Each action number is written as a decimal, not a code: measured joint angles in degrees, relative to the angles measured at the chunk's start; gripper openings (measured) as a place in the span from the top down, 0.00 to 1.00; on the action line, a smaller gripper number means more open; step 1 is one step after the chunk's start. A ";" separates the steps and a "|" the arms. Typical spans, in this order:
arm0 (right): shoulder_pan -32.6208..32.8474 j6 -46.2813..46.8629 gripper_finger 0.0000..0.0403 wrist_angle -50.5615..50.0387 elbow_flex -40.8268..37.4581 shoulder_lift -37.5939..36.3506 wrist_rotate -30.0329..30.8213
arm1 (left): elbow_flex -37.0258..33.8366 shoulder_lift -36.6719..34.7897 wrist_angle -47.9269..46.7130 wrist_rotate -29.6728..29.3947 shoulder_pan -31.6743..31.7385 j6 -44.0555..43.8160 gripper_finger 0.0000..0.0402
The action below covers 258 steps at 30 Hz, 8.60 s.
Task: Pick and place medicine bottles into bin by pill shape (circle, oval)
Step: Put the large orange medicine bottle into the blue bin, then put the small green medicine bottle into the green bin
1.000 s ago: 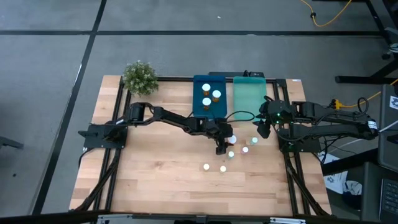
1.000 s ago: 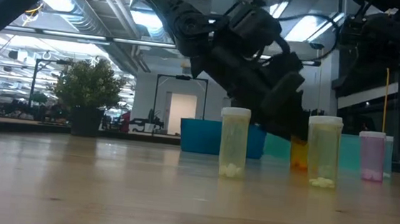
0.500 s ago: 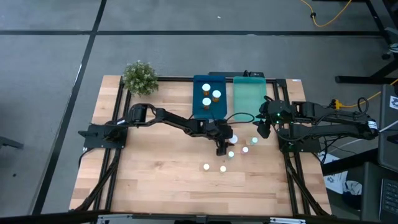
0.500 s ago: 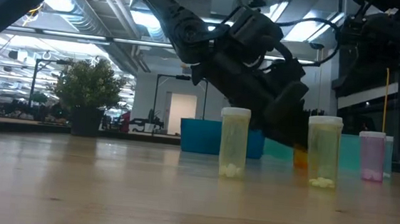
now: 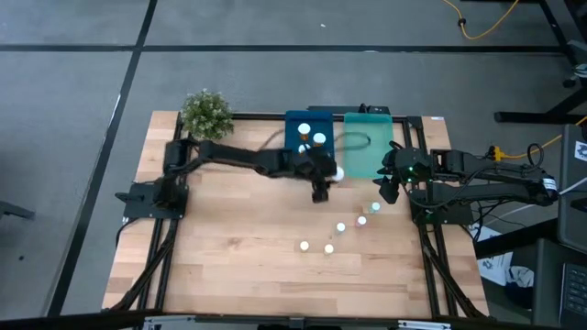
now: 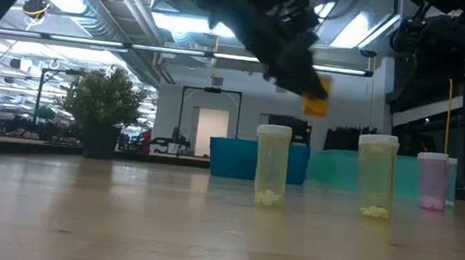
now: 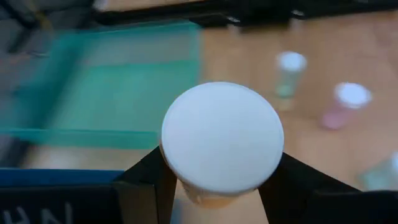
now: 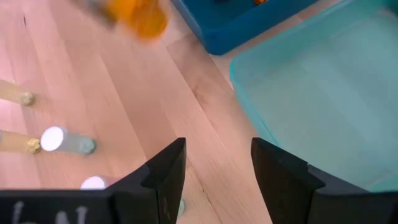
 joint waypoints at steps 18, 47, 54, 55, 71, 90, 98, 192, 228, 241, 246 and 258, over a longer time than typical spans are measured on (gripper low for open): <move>0.00 -0.06 0.55 0.00 0.00 0.00 0.00 | -1.75 5.93 -0.06 16.11 15.98 -1.24 0.59; 0.00 -0.07 0.55 -0.01 0.00 0.02 -0.02 | -1.66 9.42 2.36 15.50 14.70 -1.36 0.43; 0.00 -0.07 0.55 -0.03 0.00 0.02 0.00 | -1.58 9.16 2.17 15.58 14.58 -1.34 0.41; 0.00 -0.07 0.55 -0.03 0.00 0.01 0.00 | -1.33 9.15 1.98 15.58 14.57 -1.36 0.41; -0.01 -0.09 0.55 -0.06 0.00 0.02 0.00 | 8.29 9.08 -10.36 15.69 14.57 0.09 0.40; 0.00 -0.09 0.55 -0.06 0.00 0.00 0.00 | 31.97 9.06 -63.65 12.27 5.87 -6.61 0.42; -0.01 0.18 0.55 -0.04 0.00 0.02 -0.02 | 34.18 9.06 -81.66 6.46 -0.82 -4.39 0.42; 32.42 43.44 0.45 -17.28 11.30 31.43 6.31 | -9.94 -22.35 -53.74 0.44 -7.72 -13.43 0.42; 21.94 30.17 0.46 -3.34 2.05 31.41 1.55 | -9.92 -22.35 -52.02 0.44 -7.72 -13.38 0.42; 21.92 28.83 0.72 -3.28 2.07 31.41 1.42 | -9.92 -22.35 -50.79 0.44 -7.72 -13.38 0.42; 21.28 26.84 0.70 -6.51 6.86 31.50 1.35 | -9.92 -22.35 -50.79 0.44 -7.70 -13.38 0.42; 9.57 13.34 0.72 -21.12 29.76 31.43 21.37 | -9.92 -22.35 -50.40 0.43 -7.71 -13.40 0.42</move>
